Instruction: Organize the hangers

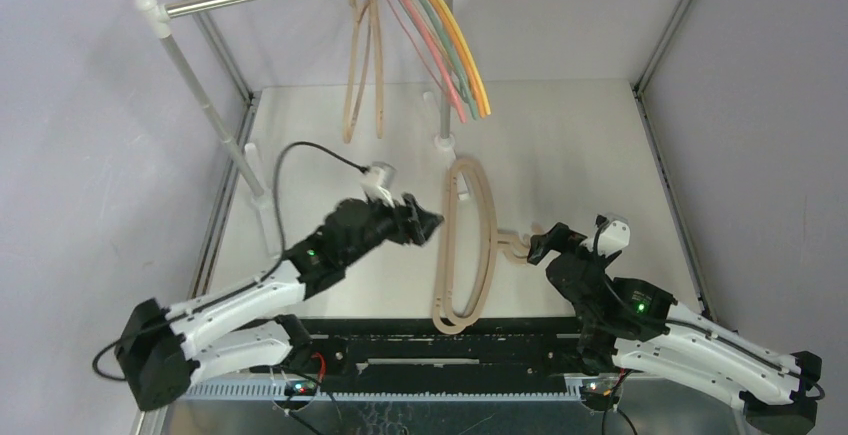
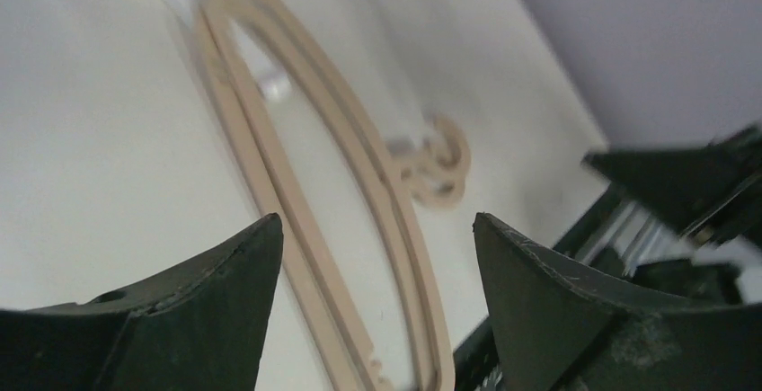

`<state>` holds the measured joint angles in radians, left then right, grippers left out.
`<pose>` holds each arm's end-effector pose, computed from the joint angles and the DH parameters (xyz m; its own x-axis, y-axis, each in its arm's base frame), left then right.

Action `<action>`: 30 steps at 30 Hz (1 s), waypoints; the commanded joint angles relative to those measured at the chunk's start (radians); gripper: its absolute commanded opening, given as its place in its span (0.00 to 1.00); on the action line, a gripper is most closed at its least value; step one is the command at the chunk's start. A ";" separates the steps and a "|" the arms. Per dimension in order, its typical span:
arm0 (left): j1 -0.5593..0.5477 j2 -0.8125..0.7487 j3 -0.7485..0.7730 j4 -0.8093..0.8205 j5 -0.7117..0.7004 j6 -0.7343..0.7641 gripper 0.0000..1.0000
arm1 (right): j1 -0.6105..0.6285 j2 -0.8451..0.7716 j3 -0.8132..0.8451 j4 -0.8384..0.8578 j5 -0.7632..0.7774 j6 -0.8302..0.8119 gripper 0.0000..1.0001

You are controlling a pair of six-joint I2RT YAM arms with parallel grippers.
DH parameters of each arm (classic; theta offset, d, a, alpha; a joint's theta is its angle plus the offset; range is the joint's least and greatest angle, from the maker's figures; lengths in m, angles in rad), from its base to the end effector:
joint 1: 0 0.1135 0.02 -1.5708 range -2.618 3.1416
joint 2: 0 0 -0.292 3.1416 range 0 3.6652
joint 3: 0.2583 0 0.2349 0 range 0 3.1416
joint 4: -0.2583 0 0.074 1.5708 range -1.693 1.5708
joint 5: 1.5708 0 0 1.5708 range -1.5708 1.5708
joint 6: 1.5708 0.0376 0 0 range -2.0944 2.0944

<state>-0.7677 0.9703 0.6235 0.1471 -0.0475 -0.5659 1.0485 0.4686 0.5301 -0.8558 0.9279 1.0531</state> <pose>0.1439 -0.1365 0.3115 -0.4745 -0.2864 -0.8324 0.4808 0.7078 -0.5176 0.0511 0.0284 0.2504 -0.3845 0.3763 -0.8429 0.1906 0.9258 0.3264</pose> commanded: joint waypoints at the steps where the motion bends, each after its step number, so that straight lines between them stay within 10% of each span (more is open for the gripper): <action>1: -0.199 0.131 -0.029 -0.012 -0.211 0.017 0.80 | -0.006 -0.002 0.004 0.037 0.002 -0.010 1.00; 14: -0.506 0.608 0.289 -0.105 -0.303 0.057 0.76 | -0.060 -0.025 0.037 0.006 0.051 0.001 1.00; 30: -0.526 0.858 0.478 -0.268 -0.345 0.064 0.72 | -0.075 -0.116 0.033 -0.060 0.065 0.024 1.00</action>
<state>-1.2938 1.8187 1.0645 -0.0841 -0.3439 -0.5144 0.9806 0.3786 0.5304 -0.8928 0.9627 1.0634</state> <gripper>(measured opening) 0.723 1.000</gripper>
